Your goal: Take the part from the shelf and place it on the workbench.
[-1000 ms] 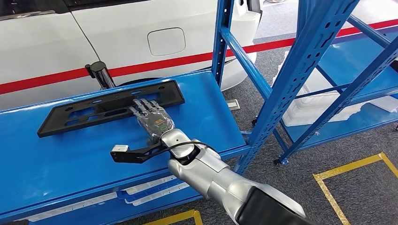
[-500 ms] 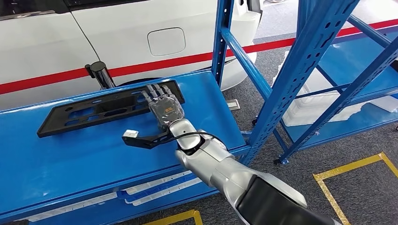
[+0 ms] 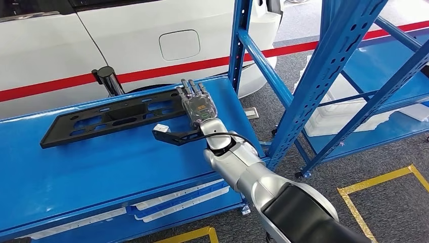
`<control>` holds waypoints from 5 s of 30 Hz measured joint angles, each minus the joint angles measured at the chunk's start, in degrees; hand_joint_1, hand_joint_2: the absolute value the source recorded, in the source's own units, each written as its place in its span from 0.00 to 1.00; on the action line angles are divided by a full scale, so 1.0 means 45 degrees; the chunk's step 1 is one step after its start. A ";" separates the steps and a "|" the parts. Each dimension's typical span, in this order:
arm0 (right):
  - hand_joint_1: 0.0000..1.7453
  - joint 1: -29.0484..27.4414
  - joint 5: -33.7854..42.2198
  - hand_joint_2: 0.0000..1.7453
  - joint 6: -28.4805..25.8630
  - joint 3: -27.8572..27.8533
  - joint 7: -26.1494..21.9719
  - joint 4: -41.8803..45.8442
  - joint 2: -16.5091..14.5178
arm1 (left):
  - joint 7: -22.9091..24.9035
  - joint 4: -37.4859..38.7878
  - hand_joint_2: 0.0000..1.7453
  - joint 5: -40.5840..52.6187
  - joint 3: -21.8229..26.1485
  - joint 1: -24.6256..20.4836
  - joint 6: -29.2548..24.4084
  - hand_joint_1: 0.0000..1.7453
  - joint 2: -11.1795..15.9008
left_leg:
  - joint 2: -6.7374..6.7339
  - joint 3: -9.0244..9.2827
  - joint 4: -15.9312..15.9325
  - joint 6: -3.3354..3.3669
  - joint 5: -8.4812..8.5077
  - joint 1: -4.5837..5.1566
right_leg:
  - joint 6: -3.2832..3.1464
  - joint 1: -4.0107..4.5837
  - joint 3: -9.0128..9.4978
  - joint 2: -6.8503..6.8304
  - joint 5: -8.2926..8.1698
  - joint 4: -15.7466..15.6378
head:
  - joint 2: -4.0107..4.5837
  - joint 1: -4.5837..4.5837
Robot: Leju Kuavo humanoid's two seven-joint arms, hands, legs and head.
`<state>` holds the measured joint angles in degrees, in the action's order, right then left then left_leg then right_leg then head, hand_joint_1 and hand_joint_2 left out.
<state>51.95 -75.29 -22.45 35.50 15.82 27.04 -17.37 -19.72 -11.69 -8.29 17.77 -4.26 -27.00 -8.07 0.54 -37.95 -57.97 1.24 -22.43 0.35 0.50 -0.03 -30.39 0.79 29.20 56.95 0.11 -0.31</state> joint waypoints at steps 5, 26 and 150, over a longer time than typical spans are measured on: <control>0.91 -0.0062 -0.0075 1.00 0.0000 -0.0670 -0.0181 0.0001 0.0168 | -0.0057 0.0000 0.00 0.0107 0.0005 0.0008 0.0105 0.00 0.0002 | -0.0002 0.0000 0.0000 0.0000 0.0000 0.0000 | 0.0000 0.0000 0.0001 0.0000 0.0000 0.0000 | 0.0000 0.0000; 0.98 -0.0148 -0.0425 1.00 -0.0039 -0.1307 -0.0589 0.0005 0.0140 | -0.0160 0.0000 0.00 0.0211 0.0008 0.0009 0.0170 0.00 0.0005 | -0.0001 0.0024 0.0002 0.0000 0.0000 0.0000 | -0.0001 0.0001 0.0028 0.0000 0.0001 0.0000 | 0.0000 0.0000; 1.00 -0.3216 0.3886 1.00 -0.1818 -0.2546 -0.4472 1.4696 0.4969 | 0.0415 -0.0045 1.00 0.2524 -0.0104 -0.0825 0.1042 0.00 0.0316 | -0.0029 -0.1215 -0.3496 -0.0557 -0.2249 -0.0389 | -0.0013 -0.0481 -0.0540 -0.0349 -0.0447 0.0306 | 0.0000 0.0086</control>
<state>37.48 -57.80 -30.63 24.04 -4.31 93.17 4.99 -17.85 -11.90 3.07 17.30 -7.98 -22.32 -6.64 0.41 -43.41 -73.70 -1.27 -32.55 -1.40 0.44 -2.19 -32.82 -0.78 27.18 58.32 0.11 0.08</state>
